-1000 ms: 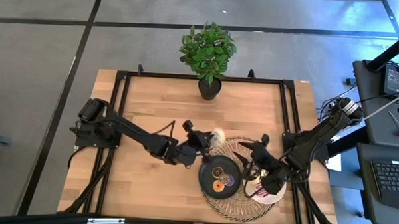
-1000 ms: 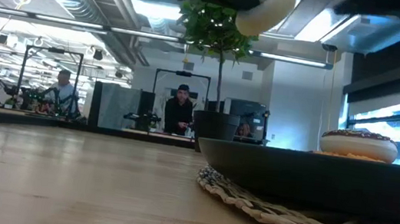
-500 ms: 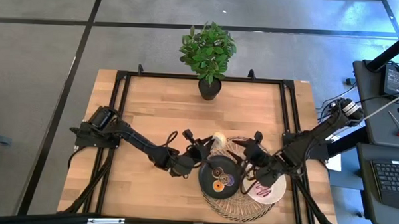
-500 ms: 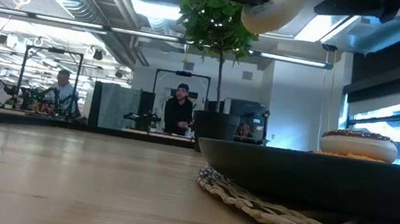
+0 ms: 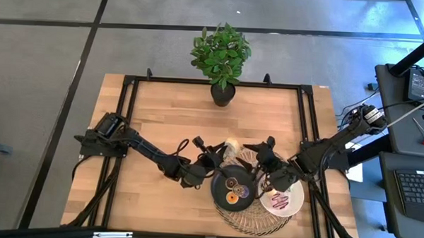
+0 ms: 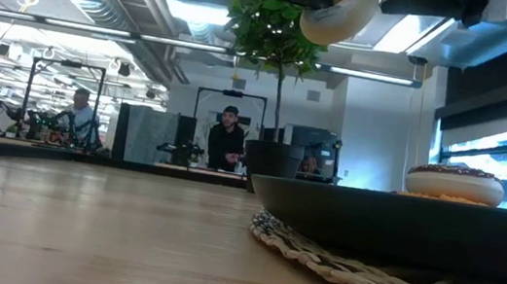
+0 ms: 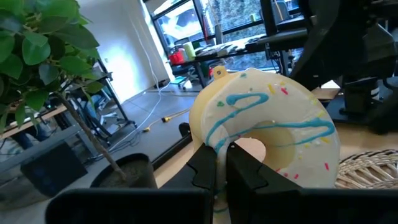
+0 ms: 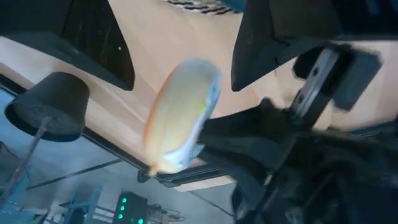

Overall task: Pick & Place donuts
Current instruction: Put the big white donut on the white plate

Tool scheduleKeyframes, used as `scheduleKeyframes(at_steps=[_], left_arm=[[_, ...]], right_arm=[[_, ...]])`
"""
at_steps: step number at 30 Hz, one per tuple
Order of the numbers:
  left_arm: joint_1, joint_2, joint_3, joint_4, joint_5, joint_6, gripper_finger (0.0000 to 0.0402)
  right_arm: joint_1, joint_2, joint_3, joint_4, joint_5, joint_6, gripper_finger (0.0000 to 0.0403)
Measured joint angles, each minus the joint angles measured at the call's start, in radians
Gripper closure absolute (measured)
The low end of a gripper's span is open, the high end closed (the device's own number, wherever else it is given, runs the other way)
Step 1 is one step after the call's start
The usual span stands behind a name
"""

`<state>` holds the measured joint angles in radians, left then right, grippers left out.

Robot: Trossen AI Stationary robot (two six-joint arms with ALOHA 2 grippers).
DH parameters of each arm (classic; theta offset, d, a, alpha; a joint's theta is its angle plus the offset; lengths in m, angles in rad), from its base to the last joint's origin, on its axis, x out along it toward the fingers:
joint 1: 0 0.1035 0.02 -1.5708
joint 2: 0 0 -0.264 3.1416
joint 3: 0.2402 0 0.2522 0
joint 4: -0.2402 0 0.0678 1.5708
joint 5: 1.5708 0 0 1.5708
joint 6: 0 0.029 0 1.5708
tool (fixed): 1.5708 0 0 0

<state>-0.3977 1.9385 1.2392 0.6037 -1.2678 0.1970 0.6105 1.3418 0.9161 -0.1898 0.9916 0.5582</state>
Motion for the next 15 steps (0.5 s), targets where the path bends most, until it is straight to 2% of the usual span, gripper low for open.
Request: scheduleKeyframes(at_steps=[7, 15], left_arm=[[0.000, 0.000, 0.000, 0.000, -0.003, 0.000, 0.0391], [0.000, 0.000, 0.000, 0.000, -0.025, 0.008, 0.0391]], right_arm=[[-0.040, 0.000, 0.000, 0.001, -0.002, 0.022, 0.0155], [-0.065, 0.000, 0.000, 0.017, -0.054, 0.012, 0.0249]])
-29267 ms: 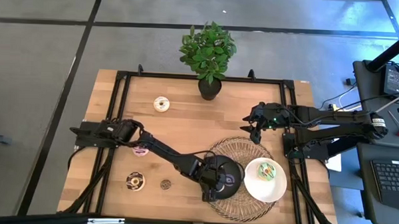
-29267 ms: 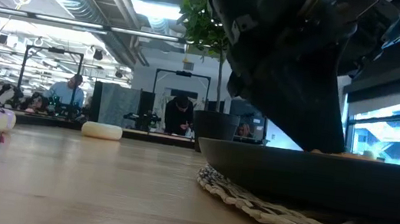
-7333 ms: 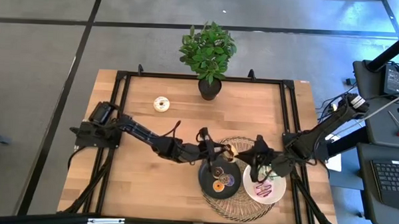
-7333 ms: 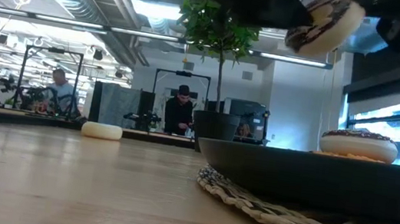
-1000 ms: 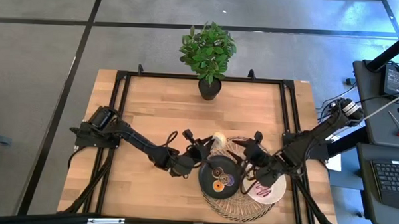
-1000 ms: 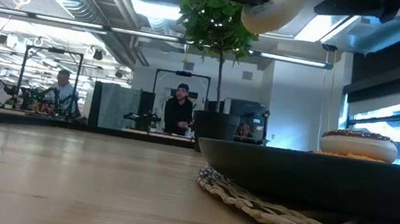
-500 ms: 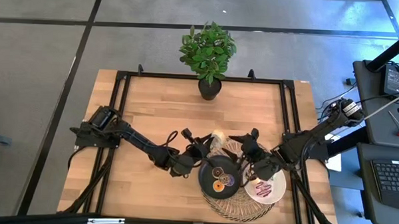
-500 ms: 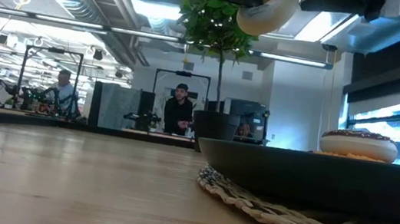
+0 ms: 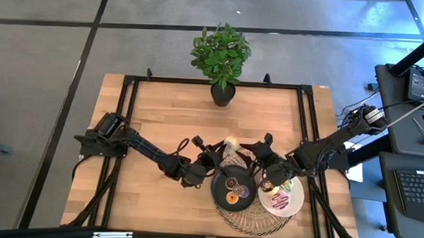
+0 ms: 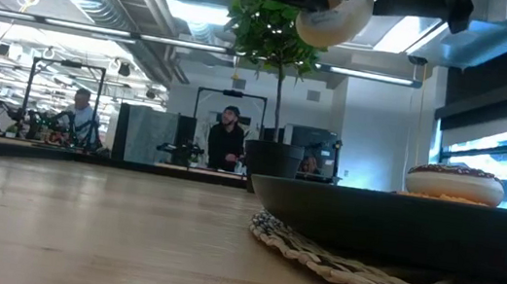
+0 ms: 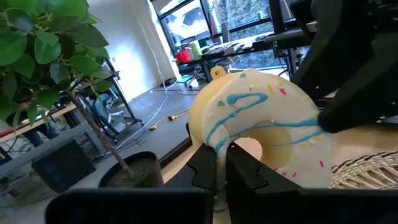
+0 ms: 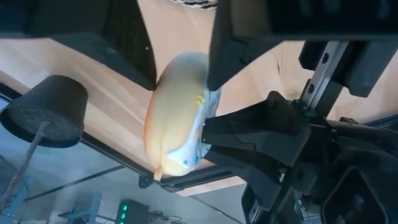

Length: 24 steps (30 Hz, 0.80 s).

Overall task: Pick & Place donuts
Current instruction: Put the big white donut on the white plate

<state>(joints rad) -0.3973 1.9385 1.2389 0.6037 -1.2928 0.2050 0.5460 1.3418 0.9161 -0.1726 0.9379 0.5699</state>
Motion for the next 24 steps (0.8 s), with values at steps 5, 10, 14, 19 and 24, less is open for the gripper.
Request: scheduleKeyframes(at_steps=[5, 10, 14, 19, 24], left_arm=[[0.000, 0.000, 0.000, 0.000, 0.005, -0.001, 0.0391], [0.000, 0.000, 0.000, -0.001, 0.012, 0.003, 0.0389], [0.001, 0.000, 0.000, -0.001, 0.066, 0.000, 0.0389], [0.000, 0.000, 0.000, -0.001, 0.050, -0.007, 0.0389], [-0.002, 0.000, 0.000, -0.001, 0.040, 0.002, 0.0389]], right_arm=[[-0.007, 0.000, 0.000, 0.000, -0.002, -0.031, 0.0300], [-0.008, 0.000, 0.000, 0.001, -0.033, -0.025, 0.0325], [-0.006, 0.000, 0.000, 0.012, -0.053, -0.027, 0.0327], [-0.007, 0.000, 0.000, 0.014, -0.053, -0.031, 0.0307], [-0.008, 0.000, 0.000, 0.015, -0.051, -0.031, 0.0265]])
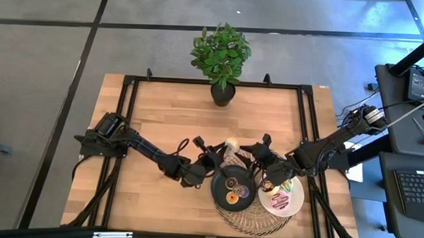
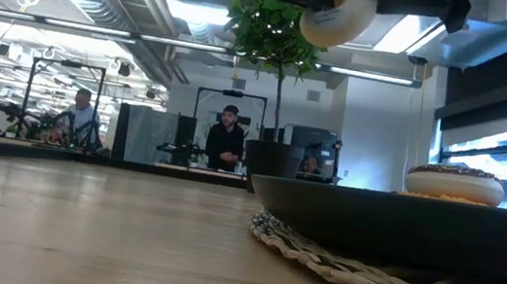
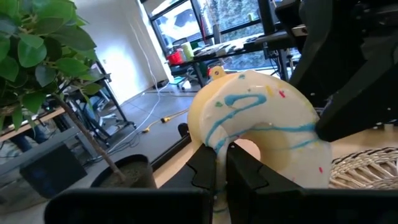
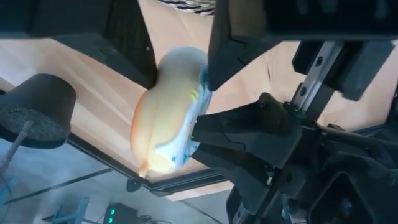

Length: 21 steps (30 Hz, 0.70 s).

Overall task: Pick & Place donuts
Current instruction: Put the big white donut on the white plate

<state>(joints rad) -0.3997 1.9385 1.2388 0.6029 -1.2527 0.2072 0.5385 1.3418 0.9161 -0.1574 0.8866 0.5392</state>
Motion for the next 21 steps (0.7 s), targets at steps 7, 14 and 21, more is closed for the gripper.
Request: scheduleKeyframes(at_steps=[7, 14, 21], left_arm=[[-0.010, 0.000, 0.000, 0.000, 0.000, -0.003, 0.0389], [-0.011, 0.000, 0.000, 0.000, 0.000, -0.003, 0.0377], [-0.014, 0.000, 0.000, 0.000, -0.002, -0.003, 0.0360]], right_arm=[[0.000, 0.000, 0.000, 0.002, 0.002, -0.003, 0.0233], [0.000, 0.000, 0.000, 0.002, 0.002, -0.035, 0.0311], [0.000, 0.000, 0.000, -0.003, 0.001, -0.083, 0.0390]])
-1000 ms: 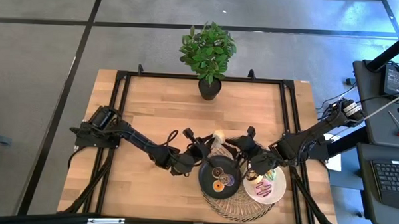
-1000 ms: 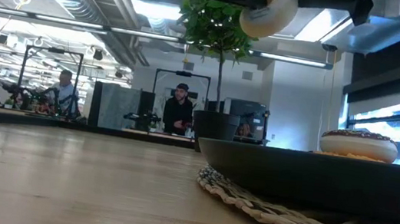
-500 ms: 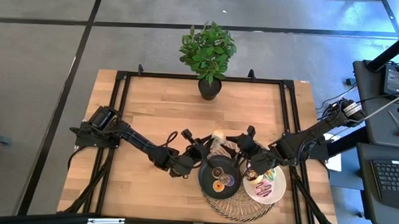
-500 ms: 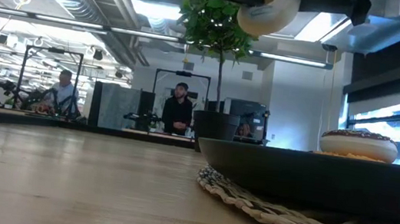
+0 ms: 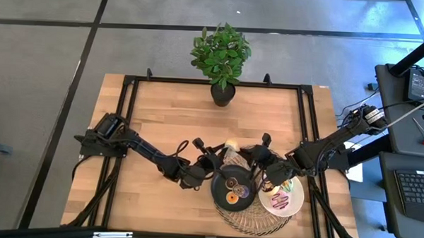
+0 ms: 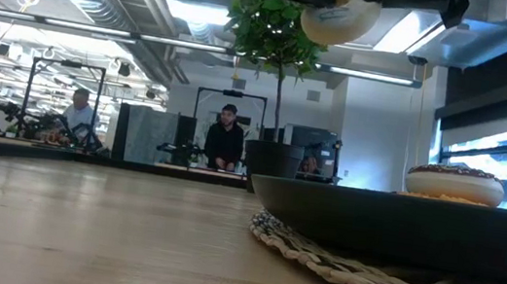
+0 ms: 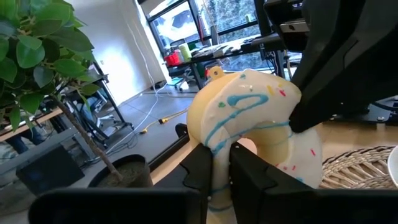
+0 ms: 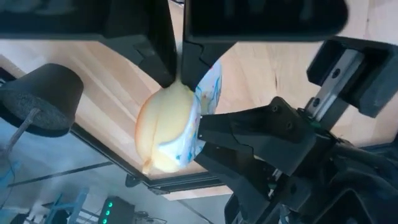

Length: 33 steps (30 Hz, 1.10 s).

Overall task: Pick & Place donuts
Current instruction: Put the big white donut on the white plate

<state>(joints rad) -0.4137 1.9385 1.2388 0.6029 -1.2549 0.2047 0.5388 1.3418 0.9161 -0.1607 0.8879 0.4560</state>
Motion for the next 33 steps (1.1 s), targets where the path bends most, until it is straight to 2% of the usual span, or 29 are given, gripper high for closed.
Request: scheduleKeyframes(at_steps=[7, 11, 14, 19, 24, 27, 33], left_arm=[[-0.029, 0.000, 0.000, 0.002, -0.018, 0.000, 0.0342], [-0.045, -0.001, 0.002, 0.004, -0.014, 0.000, 0.0317], [-0.060, -0.001, 0.001, -0.002, -0.026, 0.000, 0.0295], [-0.086, -0.002, 0.001, -0.001, -0.038, 0.012, 0.0266], [-0.114, -0.001, 0.000, -0.001, -0.089, 0.019, 0.0254], [-0.126, -0.001, 0.000, -0.001, -0.106, 0.019, 0.0252], [-0.122, -0.002, 0.000, 0.000, -0.123, 0.018, 0.0254]], right_arm=[[0.000, -0.034, 0.000, -0.019, -0.054, -0.011, 0.0388], [0.011, -0.094, 0.000, -0.089, -0.067, -0.011, 0.0393], [0.018, -0.157, 0.000, -0.188, -0.117, 0.018, 0.0393], [0.037, -0.256, 0.001, -0.406, -0.323, 0.053, 0.0393], [0.076, -0.315, 0.001, -0.590, -0.642, 0.036, 0.0394], [0.103, -0.326, 0.008, -0.685, -0.793, 0.067, 0.0394], [0.182, -0.289, 0.099, -1.014, -0.981, 0.235, 0.0394]])
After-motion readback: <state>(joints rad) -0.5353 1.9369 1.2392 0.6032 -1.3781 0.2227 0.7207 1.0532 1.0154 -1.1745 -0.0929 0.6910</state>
